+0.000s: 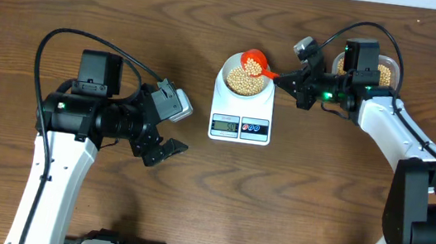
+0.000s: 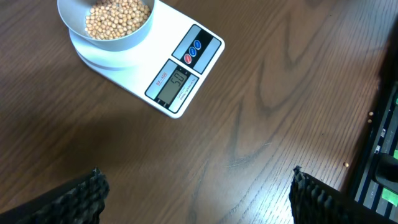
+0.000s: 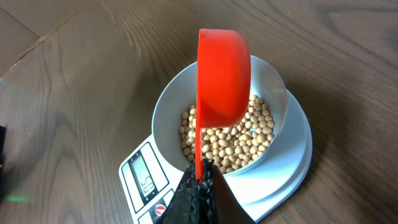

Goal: Scoop item into bowl and weigh 50g on scale
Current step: 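Hold the empty red scoop above the bowl while the scale settles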

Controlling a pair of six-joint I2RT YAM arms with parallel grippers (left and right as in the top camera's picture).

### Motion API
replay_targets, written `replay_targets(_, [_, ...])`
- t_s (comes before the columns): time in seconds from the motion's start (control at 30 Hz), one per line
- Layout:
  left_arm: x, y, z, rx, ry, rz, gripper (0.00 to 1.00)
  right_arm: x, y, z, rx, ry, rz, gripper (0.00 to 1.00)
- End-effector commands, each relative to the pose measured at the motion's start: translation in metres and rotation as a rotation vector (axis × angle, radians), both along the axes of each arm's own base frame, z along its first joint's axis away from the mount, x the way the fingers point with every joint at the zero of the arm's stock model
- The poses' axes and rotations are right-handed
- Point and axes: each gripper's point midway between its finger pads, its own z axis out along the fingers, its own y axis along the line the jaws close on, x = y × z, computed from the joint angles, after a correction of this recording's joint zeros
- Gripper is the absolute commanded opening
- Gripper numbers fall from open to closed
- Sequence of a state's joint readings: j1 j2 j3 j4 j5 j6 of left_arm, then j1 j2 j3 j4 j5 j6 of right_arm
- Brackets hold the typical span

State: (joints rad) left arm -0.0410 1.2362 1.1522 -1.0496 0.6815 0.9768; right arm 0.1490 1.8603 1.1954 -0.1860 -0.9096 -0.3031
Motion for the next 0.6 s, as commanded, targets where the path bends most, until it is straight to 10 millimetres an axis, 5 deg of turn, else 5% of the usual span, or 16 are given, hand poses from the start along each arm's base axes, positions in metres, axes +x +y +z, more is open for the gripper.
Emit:
replay_targets(0.0, [0.0025,0.0005,0.0042,0.001,-0.017,-0.008,0.95,-0.0023,0.0007,0.0167,0.024,-0.035,0.016,0.01])
replay_targets(0.57, [0.0025,0.0004,0.0043,0.001,-0.017,-0.008,0.95,-0.0023,0.0007,0.0167,0.027,-0.026,0.012,0.01])
